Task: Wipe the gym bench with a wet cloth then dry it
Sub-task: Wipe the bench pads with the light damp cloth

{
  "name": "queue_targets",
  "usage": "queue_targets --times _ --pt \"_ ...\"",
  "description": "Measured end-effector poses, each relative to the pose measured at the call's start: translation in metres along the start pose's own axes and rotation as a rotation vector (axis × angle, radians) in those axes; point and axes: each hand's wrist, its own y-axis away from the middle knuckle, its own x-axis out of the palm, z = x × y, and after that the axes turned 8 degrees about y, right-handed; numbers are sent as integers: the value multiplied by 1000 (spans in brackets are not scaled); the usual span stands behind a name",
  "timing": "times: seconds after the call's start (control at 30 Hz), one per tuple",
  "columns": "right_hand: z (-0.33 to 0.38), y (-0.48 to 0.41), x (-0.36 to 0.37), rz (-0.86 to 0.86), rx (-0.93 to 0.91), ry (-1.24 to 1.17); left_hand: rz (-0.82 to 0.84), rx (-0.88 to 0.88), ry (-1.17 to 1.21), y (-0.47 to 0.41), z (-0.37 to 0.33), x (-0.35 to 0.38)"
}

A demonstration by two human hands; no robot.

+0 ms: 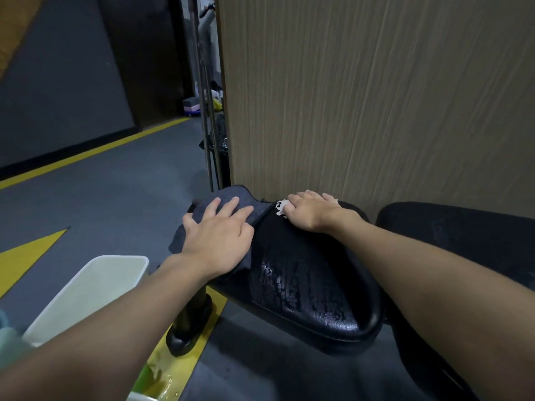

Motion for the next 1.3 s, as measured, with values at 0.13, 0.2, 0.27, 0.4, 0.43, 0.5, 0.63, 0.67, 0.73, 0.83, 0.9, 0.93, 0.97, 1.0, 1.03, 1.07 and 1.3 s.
queue_targets --times 0.13,0.2,0.27,0.4,0.43,0.5,0.63,0.67,0.73,0.83,0.9,0.93,0.97,1.0,1.03,1.07,1.3 --pt "12 27 7 -7 -44 45 26 -16 -19 -2 -3 -2" --pt "18 56 10 -28 -93 53 52 -5 -52 -1 -7 -5" --pt "23 94 15 -74 -162 73 73 26 -88 0 -11 -9" --pt "23 166 32 -185 -311 184 66 52 -46 2 -13 -8" --pt "20 172 33 -187 -328 202 55 49 -39 2 -12 -7" --pt "16 167 31 -170 -326 196 33 42 -42 1 -10 -3" --pt "5 110 18 -128 -197 119 11 61 -89 0 -7 2" --pt "-1 90 14 -102 -153 97 9 62 -90 0 -7 3" --pt "-17 53 6 -59 -68 46 5 60 -86 -1 -6 3" --pt "-41 11 0 3 66 -20 -5 56 -81 -1 -6 5" --pt "-48 2 1 30 138 -59 -15 53 -80 -1 -5 6" --pt "-47 3 3 32 154 -60 -17 51 -82 -1 -5 6" --pt "-45 8 6 28 156 -52 -15 50 -82 -1 -5 7" --pt "-42 16 9 16 146 -36 -13 50 -78 -1 -5 7" --pt "-39 28 10 1 124 -22 -14 50 -73 0 -5 7" --pt "-35 44 11 -13 100 -15 -15 50 -68 0 -6 7" --pt "-5 182 34 -144 -101 126 -9 51 -56 3 -6 5"
